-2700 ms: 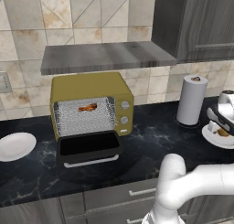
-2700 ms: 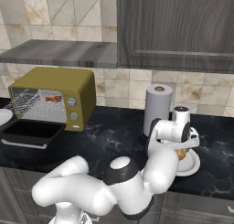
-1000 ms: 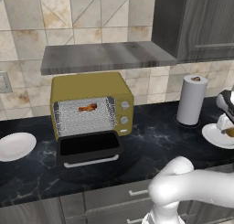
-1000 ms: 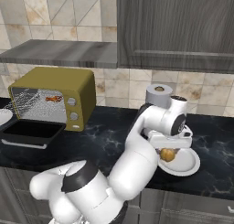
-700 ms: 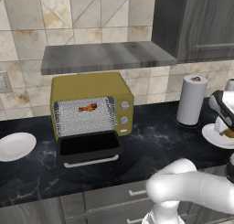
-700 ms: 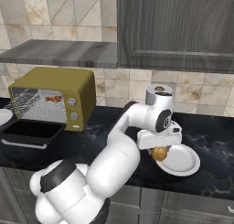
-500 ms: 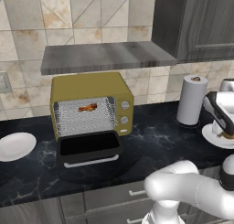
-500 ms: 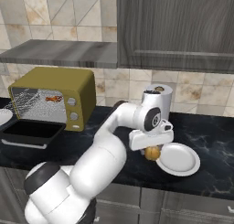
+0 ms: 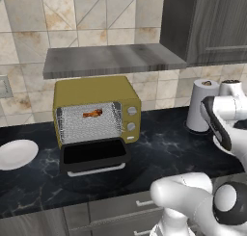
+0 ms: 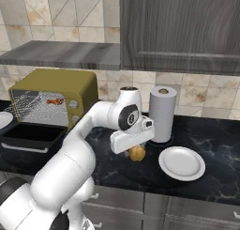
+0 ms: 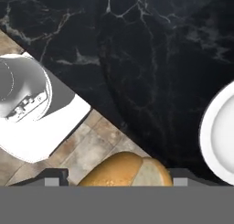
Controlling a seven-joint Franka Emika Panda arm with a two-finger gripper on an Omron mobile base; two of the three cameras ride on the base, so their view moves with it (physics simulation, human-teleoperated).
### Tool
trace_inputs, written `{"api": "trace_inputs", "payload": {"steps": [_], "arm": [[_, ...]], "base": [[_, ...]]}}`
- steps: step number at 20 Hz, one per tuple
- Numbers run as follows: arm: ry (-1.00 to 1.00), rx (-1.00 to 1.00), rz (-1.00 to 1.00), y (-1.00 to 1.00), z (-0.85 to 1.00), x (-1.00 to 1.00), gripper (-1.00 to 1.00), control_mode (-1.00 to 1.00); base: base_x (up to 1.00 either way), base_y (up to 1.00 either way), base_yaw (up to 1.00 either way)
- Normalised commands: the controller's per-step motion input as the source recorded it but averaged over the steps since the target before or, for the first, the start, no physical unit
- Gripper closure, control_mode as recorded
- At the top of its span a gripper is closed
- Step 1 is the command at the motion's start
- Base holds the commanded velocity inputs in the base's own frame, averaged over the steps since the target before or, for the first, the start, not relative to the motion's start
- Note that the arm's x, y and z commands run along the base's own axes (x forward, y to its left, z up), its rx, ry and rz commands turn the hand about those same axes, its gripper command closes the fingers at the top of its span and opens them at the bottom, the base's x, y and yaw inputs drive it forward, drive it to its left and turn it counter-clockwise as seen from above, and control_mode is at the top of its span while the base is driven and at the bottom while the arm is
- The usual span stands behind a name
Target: Open the toaster oven door. Place the hotdog bun on the top rack in the toaster oven and place the chicken drumstick on the bottom rack.
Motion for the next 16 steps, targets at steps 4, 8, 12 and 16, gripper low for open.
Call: {"api": "trace_inputs", "payload": {"steps": [4,8,12,16], "arm": [[0.02,0.02,0.21,0.74,0.31,-0.03,1.0,-1.0],[0.0,0.02,0.23,0.74,0.31,-0.01,1.0,-1.0],[0.01,0.03,0.25,0.74,0.3,0.0,1.0,-1.0],[0.01,0.02,0.24,0.76,0.29,0.01,1.0,-1.0]], "base": [[0.0,0.0,0.0],[0.0,0.0,0.0],[0.0,0.0,0.0],[0.0,0.0,0.0]]}}
